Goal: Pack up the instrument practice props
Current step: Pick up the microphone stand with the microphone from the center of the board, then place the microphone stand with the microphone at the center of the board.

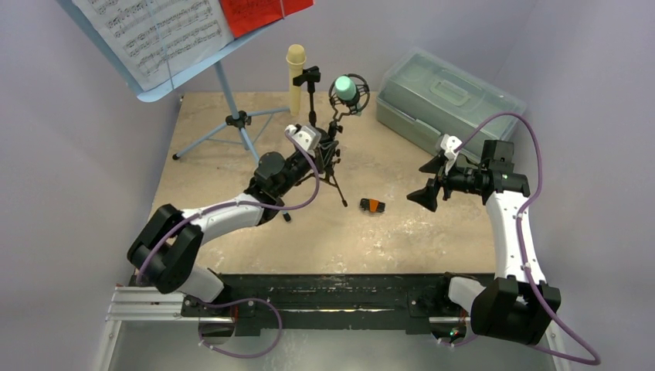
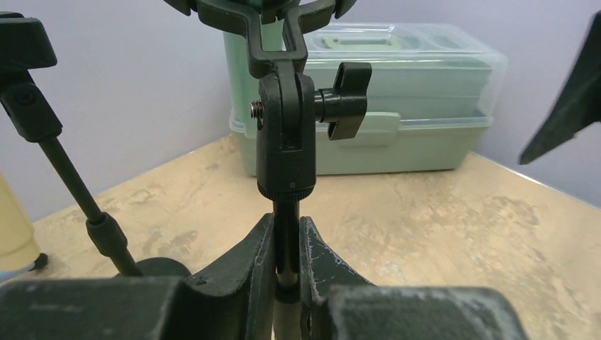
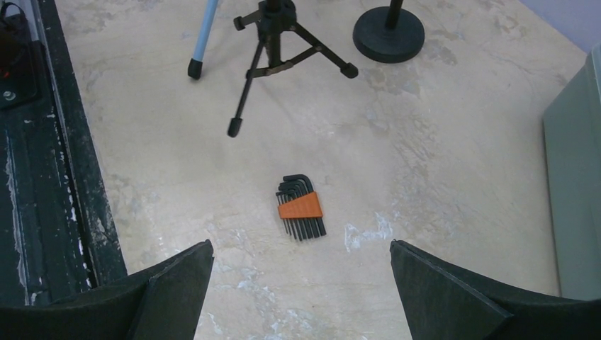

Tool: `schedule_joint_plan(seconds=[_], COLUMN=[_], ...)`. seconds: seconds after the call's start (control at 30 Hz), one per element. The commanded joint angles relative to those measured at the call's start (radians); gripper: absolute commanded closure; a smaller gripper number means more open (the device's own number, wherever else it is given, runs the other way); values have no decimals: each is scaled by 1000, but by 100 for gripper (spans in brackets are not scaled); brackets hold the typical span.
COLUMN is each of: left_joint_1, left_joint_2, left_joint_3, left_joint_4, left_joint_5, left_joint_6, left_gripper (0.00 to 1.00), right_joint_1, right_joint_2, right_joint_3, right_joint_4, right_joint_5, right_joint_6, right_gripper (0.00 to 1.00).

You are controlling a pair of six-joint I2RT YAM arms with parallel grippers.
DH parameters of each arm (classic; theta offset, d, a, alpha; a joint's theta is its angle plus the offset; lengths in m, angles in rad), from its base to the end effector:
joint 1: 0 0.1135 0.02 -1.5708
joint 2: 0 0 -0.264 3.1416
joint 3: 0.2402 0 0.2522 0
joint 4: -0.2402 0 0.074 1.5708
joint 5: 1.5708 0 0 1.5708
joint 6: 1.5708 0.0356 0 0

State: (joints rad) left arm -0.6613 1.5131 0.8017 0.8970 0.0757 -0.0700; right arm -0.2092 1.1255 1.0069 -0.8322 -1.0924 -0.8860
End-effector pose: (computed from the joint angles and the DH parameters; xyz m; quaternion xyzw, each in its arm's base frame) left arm 0.2644 -0.2092 0.2828 0.2138 0.6019 -0.2975 0.7096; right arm 0.2111 -0.0125 0.3088 -0.4196 0.7150 0.2866 0.4801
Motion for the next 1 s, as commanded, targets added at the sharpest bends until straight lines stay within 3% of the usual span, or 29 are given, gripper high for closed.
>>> schedule_joint_plan(seconds=[0.0,0.17,0.37,0.63,0.97], left_joint_1=[-3,-61,-162,-214,-282], left_joint_2=[-179,-302,-362,-327,-199], left_joint_3=[-53,-154,-245,-365,-448], left_joint_4=[119,88,124,338,553], left_joint_5=[83,143,48,-67,-162], left_joint_6=[-62,-40,-28,-106,-66], left_gripper=[100,100,100,100,100], right_joint_1=[5,5,5,5,5], right_joint_2=[6,13,17,20,36], right_joint_3=[-5,-8,-11,-24,-21], right_joint_4=[-23,-35,-54,-79,-91], right_joint_5=[-26,-25,-24,-37,-32], right_joint_6=[-41,-57,-89,-135,-151], right_gripper=[1,1,1,1,1])
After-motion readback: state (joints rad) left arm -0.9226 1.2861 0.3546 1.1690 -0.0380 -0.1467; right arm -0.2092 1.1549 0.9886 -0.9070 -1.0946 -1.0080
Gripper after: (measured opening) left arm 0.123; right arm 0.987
